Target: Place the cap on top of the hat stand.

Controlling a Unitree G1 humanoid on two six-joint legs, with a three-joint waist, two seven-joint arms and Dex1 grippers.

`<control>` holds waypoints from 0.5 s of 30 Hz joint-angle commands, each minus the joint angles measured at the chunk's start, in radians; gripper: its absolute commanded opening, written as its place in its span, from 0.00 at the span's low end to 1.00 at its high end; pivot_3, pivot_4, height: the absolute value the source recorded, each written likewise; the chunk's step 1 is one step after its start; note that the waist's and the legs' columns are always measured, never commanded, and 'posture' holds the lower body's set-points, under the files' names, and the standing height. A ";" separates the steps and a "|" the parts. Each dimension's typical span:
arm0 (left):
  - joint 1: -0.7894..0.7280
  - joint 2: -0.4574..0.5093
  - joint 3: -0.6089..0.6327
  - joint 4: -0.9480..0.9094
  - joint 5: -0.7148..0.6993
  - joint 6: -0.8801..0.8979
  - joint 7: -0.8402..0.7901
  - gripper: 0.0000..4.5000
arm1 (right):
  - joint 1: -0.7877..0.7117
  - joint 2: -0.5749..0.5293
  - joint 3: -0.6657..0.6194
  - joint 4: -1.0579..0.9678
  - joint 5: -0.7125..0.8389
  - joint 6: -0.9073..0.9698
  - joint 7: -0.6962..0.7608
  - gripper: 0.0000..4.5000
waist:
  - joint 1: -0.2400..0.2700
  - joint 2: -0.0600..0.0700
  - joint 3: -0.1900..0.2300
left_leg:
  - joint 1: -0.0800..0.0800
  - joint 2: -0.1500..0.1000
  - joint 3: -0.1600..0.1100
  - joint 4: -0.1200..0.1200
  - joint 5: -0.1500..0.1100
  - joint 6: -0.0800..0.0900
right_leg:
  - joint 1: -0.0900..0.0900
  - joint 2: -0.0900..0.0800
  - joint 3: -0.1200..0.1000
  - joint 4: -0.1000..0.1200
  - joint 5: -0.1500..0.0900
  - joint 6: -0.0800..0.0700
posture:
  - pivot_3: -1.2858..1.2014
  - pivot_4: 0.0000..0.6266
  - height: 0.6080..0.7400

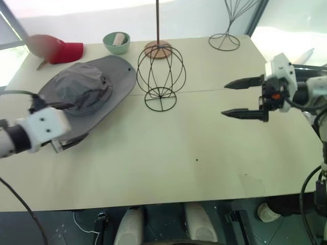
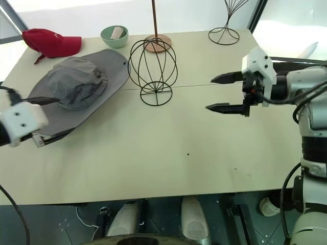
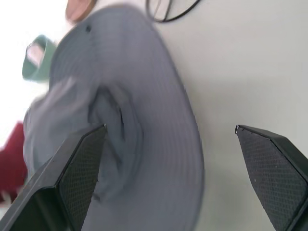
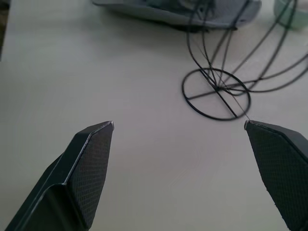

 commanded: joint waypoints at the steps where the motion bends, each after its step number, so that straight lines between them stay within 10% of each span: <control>1: -0.102 -0.019 -0.154 0.068 0.163 -0.076 0.094 1.00 | 0.056 -0.031 -0.087 -0.180 0.099 0.116 -0.075 0.99 | 0.001 0.000 0.000 | 0.000 0.000 0.000 0.001 0.000 0.000 | 0.000 0.000 0.000 0.000 0.000 0.000 | 0.52 0.24 1.00; 15: -0.393 -0.227 -0.555 0.327 0.691 -0.157 0.393 1.00 | 0.118 -0.088 -0.185 -0.385 0.306 0.266 -0.235 0.99 | 0.026 -0.003 -0.001 | 0.000 0.000 0.000 0.005 -0.001 0.001 | 0.004 0.000 -0.001 0.000 0.000 0.001 | 0.52 0.24 1.00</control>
